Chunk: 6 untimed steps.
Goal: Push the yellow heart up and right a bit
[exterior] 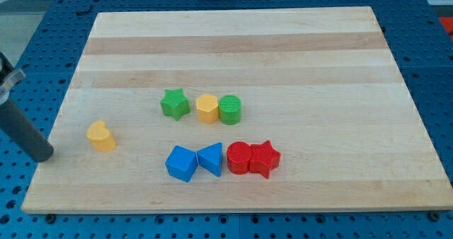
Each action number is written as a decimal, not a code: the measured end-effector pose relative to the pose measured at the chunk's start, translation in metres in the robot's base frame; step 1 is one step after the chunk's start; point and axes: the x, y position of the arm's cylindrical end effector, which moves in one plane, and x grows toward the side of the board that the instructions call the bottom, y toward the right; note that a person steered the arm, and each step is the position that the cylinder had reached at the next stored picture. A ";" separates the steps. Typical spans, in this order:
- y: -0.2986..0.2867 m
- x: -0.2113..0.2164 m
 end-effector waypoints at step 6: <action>0.097 -0.017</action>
